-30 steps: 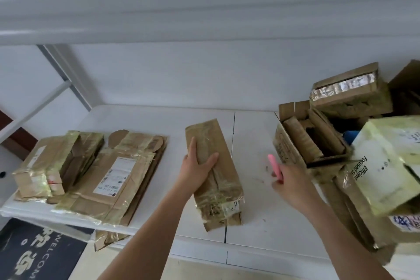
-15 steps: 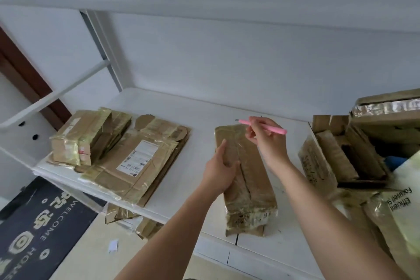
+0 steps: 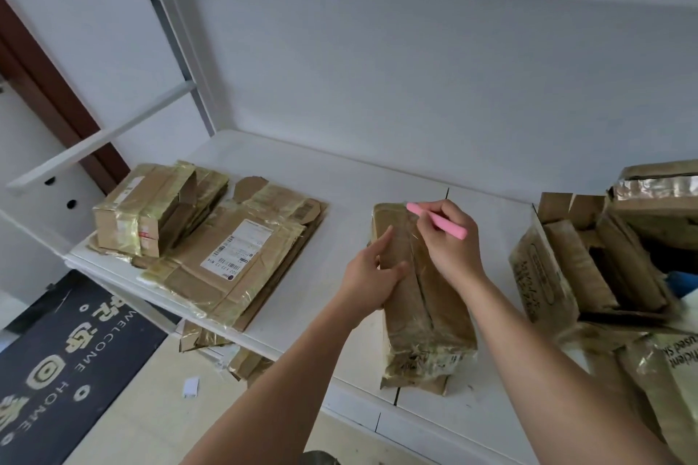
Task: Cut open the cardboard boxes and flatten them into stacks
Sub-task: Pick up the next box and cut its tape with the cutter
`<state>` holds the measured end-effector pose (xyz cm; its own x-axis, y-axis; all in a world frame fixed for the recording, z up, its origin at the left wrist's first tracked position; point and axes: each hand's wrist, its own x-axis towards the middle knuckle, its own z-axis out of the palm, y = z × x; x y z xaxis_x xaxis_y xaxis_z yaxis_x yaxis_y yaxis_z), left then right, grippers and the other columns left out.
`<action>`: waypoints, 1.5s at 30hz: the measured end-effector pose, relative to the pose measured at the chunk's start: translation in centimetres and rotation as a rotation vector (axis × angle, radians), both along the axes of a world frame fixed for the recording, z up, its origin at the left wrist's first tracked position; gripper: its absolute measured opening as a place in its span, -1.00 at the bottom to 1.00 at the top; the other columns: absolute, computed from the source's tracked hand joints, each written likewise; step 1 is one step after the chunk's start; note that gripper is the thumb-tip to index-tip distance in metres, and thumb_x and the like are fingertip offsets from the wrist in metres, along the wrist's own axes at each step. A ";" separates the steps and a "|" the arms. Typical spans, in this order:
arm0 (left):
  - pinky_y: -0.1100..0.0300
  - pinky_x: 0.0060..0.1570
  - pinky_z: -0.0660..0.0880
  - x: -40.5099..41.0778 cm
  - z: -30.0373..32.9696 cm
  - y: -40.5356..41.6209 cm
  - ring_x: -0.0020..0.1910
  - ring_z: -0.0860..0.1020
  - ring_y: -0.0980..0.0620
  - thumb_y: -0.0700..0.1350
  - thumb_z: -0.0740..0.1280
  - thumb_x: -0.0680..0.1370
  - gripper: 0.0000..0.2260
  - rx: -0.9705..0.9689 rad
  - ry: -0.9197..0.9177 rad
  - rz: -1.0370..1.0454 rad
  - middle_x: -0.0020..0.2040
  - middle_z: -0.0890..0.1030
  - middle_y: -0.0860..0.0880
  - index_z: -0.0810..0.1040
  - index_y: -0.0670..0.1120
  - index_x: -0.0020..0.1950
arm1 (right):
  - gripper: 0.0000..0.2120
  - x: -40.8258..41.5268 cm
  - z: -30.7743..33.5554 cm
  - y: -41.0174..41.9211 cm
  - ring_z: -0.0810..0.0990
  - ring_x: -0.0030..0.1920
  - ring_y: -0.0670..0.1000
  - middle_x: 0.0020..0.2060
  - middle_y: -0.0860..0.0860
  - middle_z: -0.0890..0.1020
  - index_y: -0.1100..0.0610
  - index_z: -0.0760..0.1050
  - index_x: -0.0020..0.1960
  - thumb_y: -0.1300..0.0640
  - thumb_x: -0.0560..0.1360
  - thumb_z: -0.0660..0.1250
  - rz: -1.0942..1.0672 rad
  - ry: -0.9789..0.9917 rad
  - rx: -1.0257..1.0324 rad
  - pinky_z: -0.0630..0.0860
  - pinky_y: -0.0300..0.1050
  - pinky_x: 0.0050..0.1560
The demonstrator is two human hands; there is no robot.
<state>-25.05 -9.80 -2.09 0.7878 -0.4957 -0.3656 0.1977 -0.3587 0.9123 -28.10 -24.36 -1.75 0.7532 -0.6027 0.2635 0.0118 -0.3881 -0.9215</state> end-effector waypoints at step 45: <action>0.12 0.05 0.60 -0.7 0.4 -0.2 0.12 0.59 0.04 -0.05 0.31 0.61 -0.43 0.080 -0.109 -0.001 0.27 0.55 0.01 0.16 0.23 0.55 | -0.73 -8.5 0.8 3.0 0.42 -0.52 -0.14 -0.46 0.19 0.49 0.31 0.33 -0.29 0.30 0.58 0.23 0.056 0.201 -0.015 0.28 -0.28 -0.49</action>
<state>-25.72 -10.00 -1.69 0.8242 -0.4695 -0.3167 0.0988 -0.4314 0.8967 -36.62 -21.39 -0.98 0.8239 -0.5553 0.1132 -0.1499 -0.4062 -0.9014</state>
